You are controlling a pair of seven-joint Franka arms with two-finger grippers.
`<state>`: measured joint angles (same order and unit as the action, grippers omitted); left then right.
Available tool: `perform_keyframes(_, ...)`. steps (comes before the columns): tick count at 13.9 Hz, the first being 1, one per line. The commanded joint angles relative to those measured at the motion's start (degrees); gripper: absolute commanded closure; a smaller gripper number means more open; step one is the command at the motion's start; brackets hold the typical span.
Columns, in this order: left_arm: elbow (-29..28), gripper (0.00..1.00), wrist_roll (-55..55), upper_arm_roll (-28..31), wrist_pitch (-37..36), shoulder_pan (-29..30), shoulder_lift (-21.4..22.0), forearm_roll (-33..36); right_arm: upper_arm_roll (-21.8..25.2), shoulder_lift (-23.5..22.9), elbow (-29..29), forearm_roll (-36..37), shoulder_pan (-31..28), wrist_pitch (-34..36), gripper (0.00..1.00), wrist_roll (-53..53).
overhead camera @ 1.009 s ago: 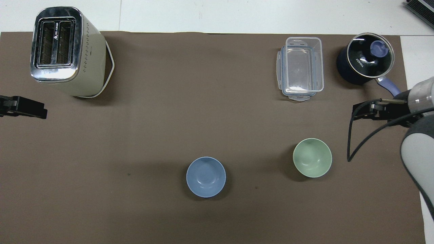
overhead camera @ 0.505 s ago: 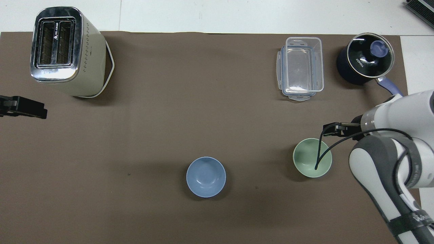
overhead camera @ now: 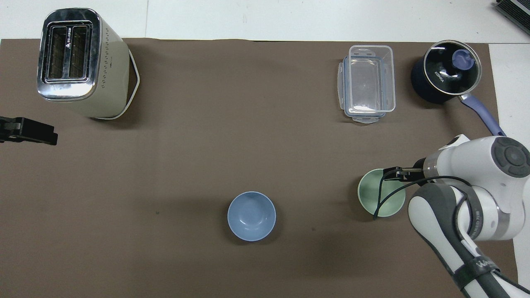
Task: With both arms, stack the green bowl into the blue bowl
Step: 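Close the right gripper on the green bowl rim and lift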
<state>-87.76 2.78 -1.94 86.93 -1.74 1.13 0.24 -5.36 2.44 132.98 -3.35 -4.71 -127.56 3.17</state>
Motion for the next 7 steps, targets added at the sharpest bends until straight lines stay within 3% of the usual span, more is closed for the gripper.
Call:
perform_keyframes(1,0.83,0.00,-0.32,-0.52,-1.24,0.60,-0.17,0.72,0.00,-0.24,3.14,-1.22,-0.47,-3.73,0.00,-4.04)
perform_keyframes(3,0.83,0.00,-0.32,-0.52,-1.24,0.60,-0.17,0.72,-0.09,-0.77,5.78,-1.31,-0.65,-7.60,0.00,-6.32)
perform_keyframes(7,0.83,0.00,-0.23,-0.52,-1.24,0.60,-0.17,0.72,-0.09,-0.86,6.84,-1.31,-0.47,-7.70,0.00,-7.21)
